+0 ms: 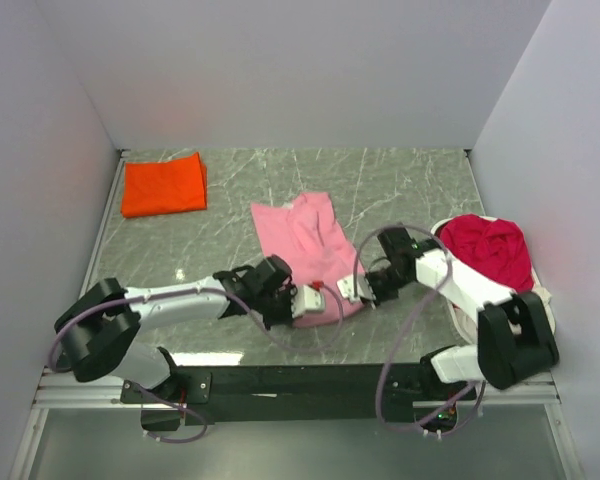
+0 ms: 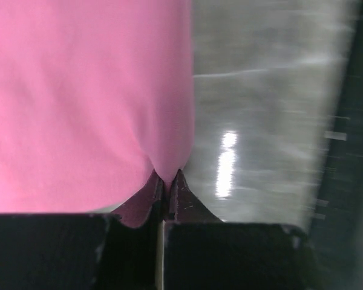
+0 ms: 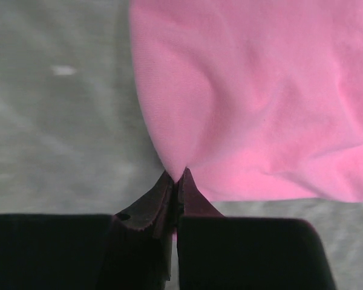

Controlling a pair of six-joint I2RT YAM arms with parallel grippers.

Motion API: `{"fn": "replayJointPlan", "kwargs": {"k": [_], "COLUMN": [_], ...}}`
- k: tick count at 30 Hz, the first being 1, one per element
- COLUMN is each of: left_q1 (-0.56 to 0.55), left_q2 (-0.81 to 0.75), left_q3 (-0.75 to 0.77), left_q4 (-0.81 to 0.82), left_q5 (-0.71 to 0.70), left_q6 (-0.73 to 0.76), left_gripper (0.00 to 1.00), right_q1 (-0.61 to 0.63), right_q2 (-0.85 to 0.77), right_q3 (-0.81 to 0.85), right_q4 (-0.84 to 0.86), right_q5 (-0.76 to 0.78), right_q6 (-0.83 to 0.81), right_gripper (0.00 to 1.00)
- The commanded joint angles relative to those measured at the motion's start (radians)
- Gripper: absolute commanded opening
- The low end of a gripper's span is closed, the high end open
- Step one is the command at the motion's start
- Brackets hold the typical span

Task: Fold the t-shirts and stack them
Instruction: Fold the tshirt

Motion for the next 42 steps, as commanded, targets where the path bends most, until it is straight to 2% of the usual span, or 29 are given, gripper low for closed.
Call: {"fn": "replayJointPlan", "kwargs": {"k": [1, 4, 6, 10, 14, 16, 18, 24, 30, 37, 42], "left_q1": [-0.093, -0.098, -0.095, -0.042, 0.093, 0.199, 0.302, 0.472, 0.558, 0.606, 0.609], "left_q2": [-0.081, -0.122, -0.152, -0.169, -0.173, -0.159, -0.114, 0.089, 0.265, 0.39, 0.408], "left_q3": [0.01, 0.035, 0.041, 0.07, 0.105, 0.128, 0.179, 0.364, 0.478, 0.541, 0.553], "left_q4": [-0.08, -0.101, -0.101, -0.11, -0.086, -0.057, -0.038, 0.047, 0.106, 0.112, 0.109], "left_q5": [0.093, 0.099, 0.096, 0.096, 0.134, 0.153, 0.194, 0.231, 0.222, 0.179, 0.136], "left_q6": [-0.069, -0.077, -0.067, -0.027, 0.016, 0.033, 0.048, 0.012, -0.04, -0.111, -0.157], "left_gripper": [0.01, 0.0, 0.0, 0.0, 0.0, 0.0, 0.0, 0.0, 0.0, 0.0, 0.0], "right_q1": [0.009, 0.009, 0.011, 0.006, 0.001, 0.0, 0.0, -0.002, -0.002, 0.003, 0.004], "right_q2": [-0.161, -0.293, -0.347, -0.289, -0.099, -0.019, 0.097, 0.375, 0.604, 0.746, 0.786], "right_q3": [-0.098, -0.142, -0.121, 0.023, 0.224, 0.356, 0.483, 0.791, 1.015, 1.103, 1.128], "right_q4": [-0.178, -0.198, -0.157, -0.094, -0.04, -0.029, -0.008, 0.084, 0.147, 0.196, 0.247], "right_q5": [-0.021, -0.027, -0.029, -0.004, 0.021, 0.019, 0.022, 0.071, 0.139, 0.18, 0.215], "right_q6": [0.002, 0.034, 0.116, 0.245, 0.362, 0.387, 0.44, 0.61, 0.727, 0.769, 0.804], "right_gripper": [0.0, 0.0, 0.0, 0.0, 0.0, 0.0, 0.0, 0.0, 0.0, 0.0, 0.0]}}
